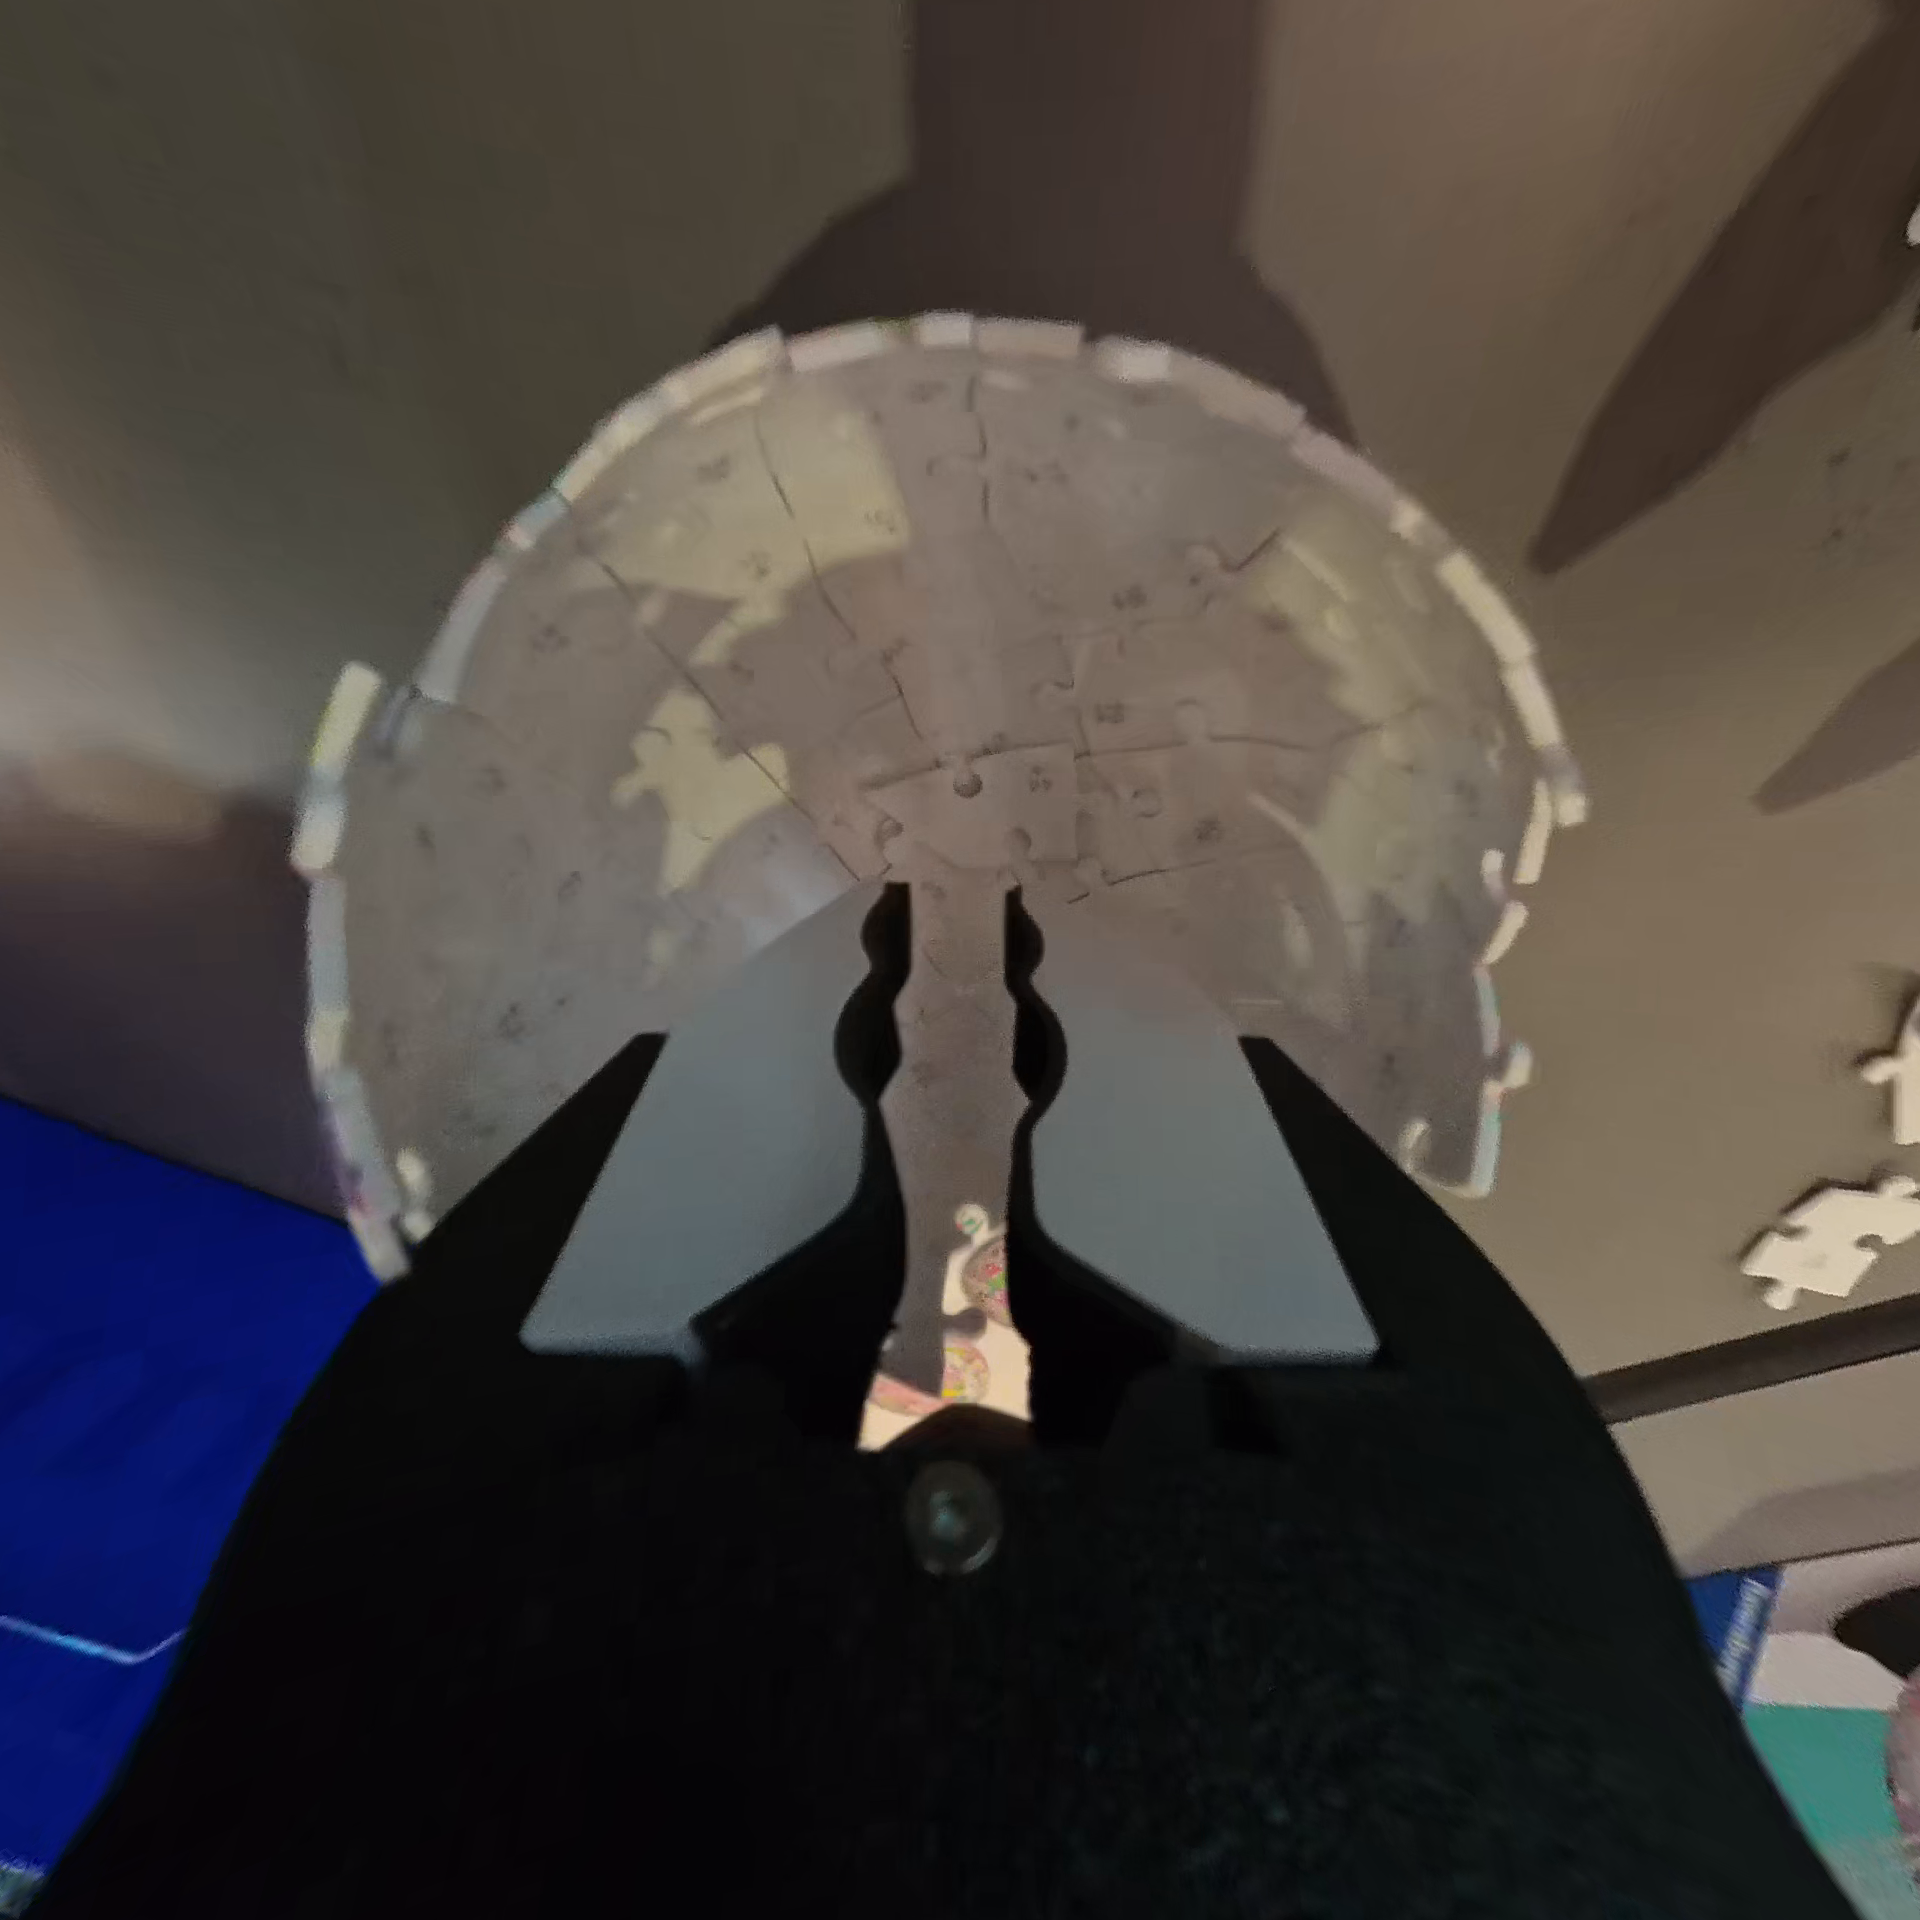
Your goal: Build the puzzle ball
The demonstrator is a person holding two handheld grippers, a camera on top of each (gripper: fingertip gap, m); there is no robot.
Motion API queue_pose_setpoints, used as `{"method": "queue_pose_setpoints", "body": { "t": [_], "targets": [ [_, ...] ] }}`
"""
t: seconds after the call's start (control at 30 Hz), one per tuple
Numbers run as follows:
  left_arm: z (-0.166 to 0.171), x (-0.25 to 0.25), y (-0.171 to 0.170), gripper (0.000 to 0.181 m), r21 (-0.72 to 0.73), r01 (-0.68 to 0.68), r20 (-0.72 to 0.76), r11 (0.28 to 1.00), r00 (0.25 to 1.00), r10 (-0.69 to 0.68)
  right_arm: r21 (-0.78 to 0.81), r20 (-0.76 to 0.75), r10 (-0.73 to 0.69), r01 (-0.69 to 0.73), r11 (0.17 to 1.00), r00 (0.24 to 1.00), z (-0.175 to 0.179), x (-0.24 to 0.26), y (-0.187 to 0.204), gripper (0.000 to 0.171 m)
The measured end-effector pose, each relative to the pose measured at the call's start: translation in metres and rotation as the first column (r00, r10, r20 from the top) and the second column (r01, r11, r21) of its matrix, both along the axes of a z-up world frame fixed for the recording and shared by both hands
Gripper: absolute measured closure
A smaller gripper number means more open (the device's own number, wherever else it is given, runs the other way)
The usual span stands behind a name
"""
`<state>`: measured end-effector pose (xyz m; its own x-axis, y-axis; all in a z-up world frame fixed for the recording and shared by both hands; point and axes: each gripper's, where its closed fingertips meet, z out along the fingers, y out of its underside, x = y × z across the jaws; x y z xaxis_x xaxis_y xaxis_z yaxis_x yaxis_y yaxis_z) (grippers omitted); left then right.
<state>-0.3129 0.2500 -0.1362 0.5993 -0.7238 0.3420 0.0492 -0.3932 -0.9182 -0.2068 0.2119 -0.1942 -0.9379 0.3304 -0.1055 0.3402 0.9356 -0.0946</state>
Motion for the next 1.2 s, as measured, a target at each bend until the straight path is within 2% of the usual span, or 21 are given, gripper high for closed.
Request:
{"method": "queue_pose_setpoints", "body": {
  "t": [0.13,0.27,0.47,0.57,0.8,1.03,1.1,1.13,1.17,1.2],
  "targets": [
    [0.000,0.000,0.000,0.124,-0.002,0.002,0.000,1.000,1.000,-0.002,-0.097,0.031,-0.051,0.054,0.994,0.998,0.008,-0.005,-0.013,0.148],
    [0.000,0.000,0.000,0.124,-0.001,0.002,0.001,1.000,1.000,-0.002,-0.023,0.006,0.028,-0.028,0.999,1.000,-0.005,-0.009,-0.011,0.144],
    [0.000,0.001,-0.001,0.124,0.001,0.006,-0.002,1.000,1.000,-0.006,0.060,-0.006,0.081,-0.080,0.995,0.997,-0.015,-0.008,-0.004,0.129],
    [-0.001,0.001,-0.001,0.124,-0.001,0.009,-0.004,1.000,1.000,-0.009,0.077,-0.017,0.095,-0.094,0.993,0.995,-0.017,-0.006,-0.003,0.128],
    [-0.001,0.001,-0.001,0.124,-0.001,0.009,-0.006,1.000,1.000,-0.009,0.104,-0.044,0.109,-0.104,0.989,0.993,-0.019,-0.006,-0.002,0.136],
    [-0.001,0.002,-0.001,0.124,-0.003,0.010,-0.006,1.000,1.000,-0.010,0.092,-0.050,0.088,-0.083,0.992,0.995,-0.018,-0.006,-0.002,0.137],
    [-0.001,0.002,-0.001,0.124,-0.003,0.011,-0.006,1.000,1.000,-0.011,0.088,-0.064,0.105,-0.099,0.991,0.992,-0.015,-0.008,-0.002,0.167],
    [-0.001,0.002,-0.001,0.124,-0.003,0.011,-0.006,1.000,1.000,-0.011,0.075,-0.072,0.115,-0.109,0.991,0.991,-0.013,-0.009,-0.003,0.171],
    [-0.001,0.002,-0.001,0.124,-0.003,0.012,-0.006,1.000,1.000,-0.012,0.076,-0.072,0.105,-0.099,0.992,0.992,-0.012,-0.009,-0.002,0.166],
    [-0.001,0.002,-0.001,0.124,-0.003,0.012,-0.006,1.000,1.000,-0.012,0.085,-0.061,0.086,-0.080,0.993,0.994,-0.013,-0.009,0.000,0.154]
  ]
}}
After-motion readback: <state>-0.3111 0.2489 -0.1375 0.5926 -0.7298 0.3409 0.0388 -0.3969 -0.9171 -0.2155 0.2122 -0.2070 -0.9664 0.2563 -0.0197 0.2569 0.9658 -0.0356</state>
